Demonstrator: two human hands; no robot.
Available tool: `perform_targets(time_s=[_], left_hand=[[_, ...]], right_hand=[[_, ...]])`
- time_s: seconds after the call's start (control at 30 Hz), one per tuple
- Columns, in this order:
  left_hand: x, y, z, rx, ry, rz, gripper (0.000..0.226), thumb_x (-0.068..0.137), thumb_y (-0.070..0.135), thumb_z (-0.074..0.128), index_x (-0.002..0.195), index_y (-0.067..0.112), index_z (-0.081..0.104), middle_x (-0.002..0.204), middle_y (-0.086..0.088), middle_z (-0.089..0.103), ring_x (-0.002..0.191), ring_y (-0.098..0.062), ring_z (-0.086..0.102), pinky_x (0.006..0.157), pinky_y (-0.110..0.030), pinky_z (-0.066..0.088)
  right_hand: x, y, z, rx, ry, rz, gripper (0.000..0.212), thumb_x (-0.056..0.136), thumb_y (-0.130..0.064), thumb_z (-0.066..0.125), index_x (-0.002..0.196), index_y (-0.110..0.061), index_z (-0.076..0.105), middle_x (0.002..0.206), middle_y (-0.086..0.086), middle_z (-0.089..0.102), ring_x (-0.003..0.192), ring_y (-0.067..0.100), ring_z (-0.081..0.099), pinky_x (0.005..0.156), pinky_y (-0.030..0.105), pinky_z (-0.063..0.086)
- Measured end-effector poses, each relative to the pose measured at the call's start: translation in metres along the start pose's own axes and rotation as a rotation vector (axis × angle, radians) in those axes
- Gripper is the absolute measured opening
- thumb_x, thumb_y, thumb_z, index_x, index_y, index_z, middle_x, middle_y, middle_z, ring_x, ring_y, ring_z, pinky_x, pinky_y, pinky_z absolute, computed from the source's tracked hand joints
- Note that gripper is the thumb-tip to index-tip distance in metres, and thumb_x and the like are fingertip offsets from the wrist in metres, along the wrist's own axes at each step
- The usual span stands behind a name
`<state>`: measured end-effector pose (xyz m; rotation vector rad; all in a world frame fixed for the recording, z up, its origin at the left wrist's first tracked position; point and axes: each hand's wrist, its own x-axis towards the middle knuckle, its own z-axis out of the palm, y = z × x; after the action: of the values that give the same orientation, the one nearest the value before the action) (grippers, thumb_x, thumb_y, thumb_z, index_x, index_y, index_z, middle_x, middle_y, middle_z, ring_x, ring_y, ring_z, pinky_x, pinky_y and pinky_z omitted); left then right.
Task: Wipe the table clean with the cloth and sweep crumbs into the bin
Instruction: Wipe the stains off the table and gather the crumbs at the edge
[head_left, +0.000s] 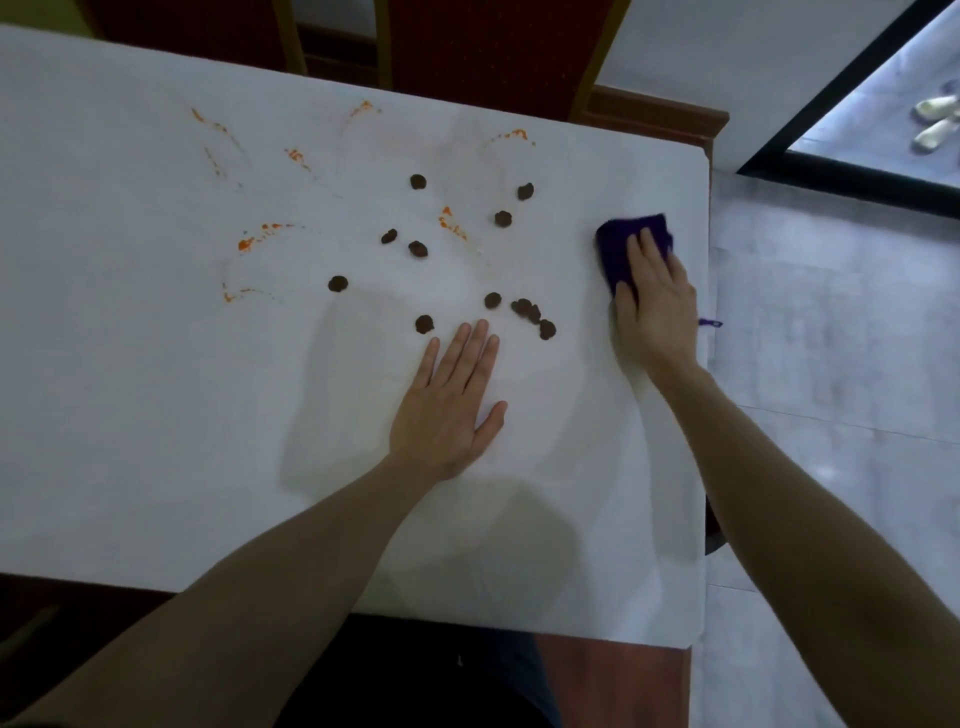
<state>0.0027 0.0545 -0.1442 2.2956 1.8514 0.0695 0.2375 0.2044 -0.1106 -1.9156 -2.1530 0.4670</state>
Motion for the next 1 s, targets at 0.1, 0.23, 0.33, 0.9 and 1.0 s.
perform_targets(time_s=[0.1, 0.23, 0.33, 0.9, 1.0], left_hand=[[0.0, -0.001, 0.001, 0.016, -0.018, 0.001, 0.072, 0.101, 0.049, 0.018, 0.158, 0.008, 0.006, 0.167, -0.01, -0.001, 0.154, -0.023, -0.001, 0.124, -0.048, 0.011], [-0.002, 0.0, 0.002, 0.005, -0.028, -0.003, 0.071, 0.101, 0.049, 0.017, 0.158, 0.008, 0.005, 0.167, -0.01, 0.0, 0.154, -0.023, -0.001, 0.125, -0.048, 0.009], [-0.004, 0.001, -0.003, -0.06, -0.034, 0.002, 0.07, 0.101, 0.046, 0.021, 0.158, 0.008, 0.008, 0.167, -0.008, 0.004, 0.154, -0.02, 0.001, 0.125, -0.044, 0.007], [-0.086, -0.202, -0.043, -0.005, 0.118, -0.547, 0.07, 0.099, 0.046, 0.017, 0.158, 0.008, 0.009, 0.167, -0.008, 0.005, 0.154, -0.019, -0.001, 0.123, -0.034, -0.008], [-0.087, -0.208, -0.036, -0.017, 0.106, -0.532, 0.073, 0.099, 0.049, 0.015, 0.158, 0.008, 0.009, 0.167, -0.007, 0.005, 0.154, -0.019, 0.0, 0.12, -0.028, -0.014]], right_hand=[[0.026, -0.02, 0.008, 0.004, 0.03, 0.094, 0.057, 0.099, -0.026, 0.038, 0.154, -0.019, 0.024, 0.161, 0.001, 0.025, 0.147, 0.029, 0.018, 0.118, 0.05, 0.021], [0.01, -0.052, 0.024, -0.017, -0.026, -0.012, 0.056, 0.1, -0.027, 0.038, 0.154, -0.018, 0.025, 0.162, 0.0, 0.021, 0.148, 0.029, 0.017, 0.117, 0.047, 0.022], [-0.03, -0.054, 0.027, -0.026, -0.066, -0.119, 0.056, 0.1, -0.027, 0.039, 0.154, -0.019, 0.026, 0.161, 0.0, 0.022, 0.148, 0.028, 0.017, 0.116, 0.044, 0.022], [0.05, -0.125, 0.043, -0.033, -0.036, -0.026, 0.056, 0.102, -0.026, 0.037, 0.155, -0.015, 0.021, 0.162, 0.003, 0.02, 0.148, 0.03, 0.015, 0.119, 0.045, 0.018], [0.03, -0.148, 0.056, -0.037, -0.076, -0.17, 0.056, 0.102, -0.028, 0.036, 0.155, -0.019, 0.023, 0.162, -0.001, 0.02, 0.149, 0.026, 0.013, 0.117, 0.041, 0.017]])
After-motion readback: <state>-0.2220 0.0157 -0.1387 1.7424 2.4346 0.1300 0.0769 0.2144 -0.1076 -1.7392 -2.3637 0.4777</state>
